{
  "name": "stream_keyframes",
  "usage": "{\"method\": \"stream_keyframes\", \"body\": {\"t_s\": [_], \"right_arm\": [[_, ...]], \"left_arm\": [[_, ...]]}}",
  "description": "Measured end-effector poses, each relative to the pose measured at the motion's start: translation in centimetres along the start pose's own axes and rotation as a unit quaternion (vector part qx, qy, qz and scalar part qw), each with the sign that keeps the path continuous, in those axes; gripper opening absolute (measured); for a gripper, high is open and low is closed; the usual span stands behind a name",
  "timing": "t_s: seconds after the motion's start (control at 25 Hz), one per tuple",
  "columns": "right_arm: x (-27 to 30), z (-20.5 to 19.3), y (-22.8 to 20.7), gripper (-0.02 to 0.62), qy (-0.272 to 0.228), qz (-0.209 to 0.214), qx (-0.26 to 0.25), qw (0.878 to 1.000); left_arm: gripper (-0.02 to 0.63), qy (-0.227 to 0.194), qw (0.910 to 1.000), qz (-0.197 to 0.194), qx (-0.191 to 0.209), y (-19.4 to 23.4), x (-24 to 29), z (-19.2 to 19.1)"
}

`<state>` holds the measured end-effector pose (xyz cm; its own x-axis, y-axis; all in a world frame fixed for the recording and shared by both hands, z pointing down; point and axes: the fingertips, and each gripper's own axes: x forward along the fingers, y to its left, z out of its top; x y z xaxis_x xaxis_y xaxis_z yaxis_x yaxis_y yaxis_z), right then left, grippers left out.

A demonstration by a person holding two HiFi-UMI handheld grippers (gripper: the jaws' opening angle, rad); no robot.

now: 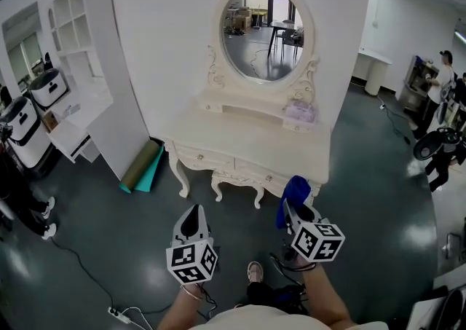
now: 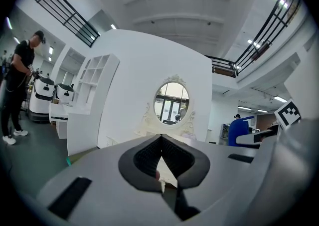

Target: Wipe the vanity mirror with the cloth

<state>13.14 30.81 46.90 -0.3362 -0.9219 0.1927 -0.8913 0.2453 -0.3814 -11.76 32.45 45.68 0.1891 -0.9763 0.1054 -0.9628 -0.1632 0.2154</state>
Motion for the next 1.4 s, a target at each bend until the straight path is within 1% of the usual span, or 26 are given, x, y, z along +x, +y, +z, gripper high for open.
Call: {"method": "stream_keyframes", "body": {"t_s": [0.28,0.4,0.52,0.68,0.88,1.0,1.12,1.32,1.4], "right_arm": [[4.5,0.3,-0.9,0.066,0.014,0.002,0.006,1.0],[7.2,0.9,-1.5,0.066,0.015,0.008,0.014,1.0],[10.1,1.8,-2.4,0.066,0.019,0.013,0.003,1.0],[14.2,3.9,-4.8,0.066,0.024,0.014,0.005,1.0],[19.1,7.4,-7.2,0.066,0.01,0.023,0.002,1.0],[21.5,8.6,-8.8,0.066,0.012,0.024,-0.002,1.0],[23.3,8.7,-10.6,0.066,0.023,0.021,0.003,1.0],[26.1,8.0,-12.8,0.066,0.039,0.016,0.022,0.999],[27.0,7.9,-13.4,0.066,0.043,0.014,0.025,0.999]], "left_arm": [[0.005,0.007,0.9997,0.005,-0.021,1.6,3.7,-0.7],[0.005,0.01,0.9996,0.01,-0.025,2.4,6.2,-0.8],[0.005,0.012,0.9994,0.013,-0.029,2.7,9.5,-0.6],[0.005,0.007,0.9995,0.009,-0.031,1.8,14.6,0.4],[0.005,-0.003,0.9995,0.005,-0.03,1.1,20.9,1.9],[0.005,-0.008,0.9995,0.007,-0.031,0.7,24.1,2.5],[0.005,-0.004,0.9996,0.008,-0.026,0.2,26.5,2.3],[0.005,0.026,0.9993,0.009,-0.025,0.2,29.8,0.6],[0.005,0.031,0.9992,0.007,-0.024,0.2,31.0,0.3]]}}
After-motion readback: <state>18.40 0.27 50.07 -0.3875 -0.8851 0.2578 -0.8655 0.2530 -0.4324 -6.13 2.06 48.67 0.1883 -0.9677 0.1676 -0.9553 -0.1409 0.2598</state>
